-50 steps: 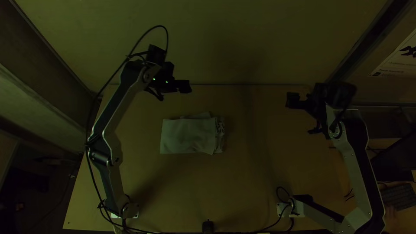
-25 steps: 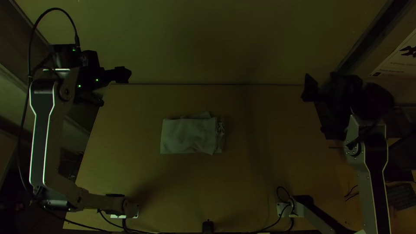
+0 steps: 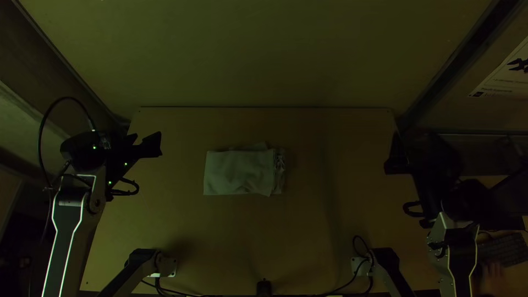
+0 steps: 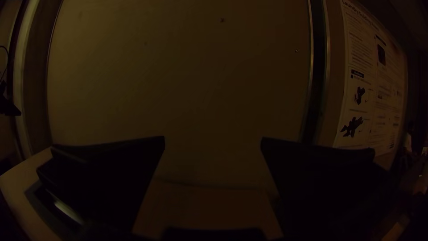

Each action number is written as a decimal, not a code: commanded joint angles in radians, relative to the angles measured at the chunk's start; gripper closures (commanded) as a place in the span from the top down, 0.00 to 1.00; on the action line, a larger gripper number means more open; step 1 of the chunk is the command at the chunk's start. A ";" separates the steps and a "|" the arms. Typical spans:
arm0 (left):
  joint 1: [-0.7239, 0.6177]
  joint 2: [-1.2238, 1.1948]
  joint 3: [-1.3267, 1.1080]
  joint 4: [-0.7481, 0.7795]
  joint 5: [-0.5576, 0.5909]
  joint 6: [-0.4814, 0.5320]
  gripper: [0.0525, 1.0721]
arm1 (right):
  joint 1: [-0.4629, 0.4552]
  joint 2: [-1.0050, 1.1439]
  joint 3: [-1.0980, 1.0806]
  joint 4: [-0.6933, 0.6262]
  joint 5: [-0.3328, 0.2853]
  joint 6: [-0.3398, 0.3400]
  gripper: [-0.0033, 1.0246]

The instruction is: Fold the t-shirt

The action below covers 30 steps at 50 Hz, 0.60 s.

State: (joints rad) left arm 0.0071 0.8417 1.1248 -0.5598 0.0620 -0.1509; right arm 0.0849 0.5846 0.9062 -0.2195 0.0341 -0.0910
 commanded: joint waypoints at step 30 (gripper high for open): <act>0.027 -0.682 -0.832 0.393 -0.129 0.097 0.96 | 0.013 -0.588 -0.549 0.002 0.007 0.020 0.96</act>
State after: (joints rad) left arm 0.0311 0.2298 0.3771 -0.1844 -0.0647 -0.0696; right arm 0.0963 0.0231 0.4007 -0.2024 0.0345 -0.0895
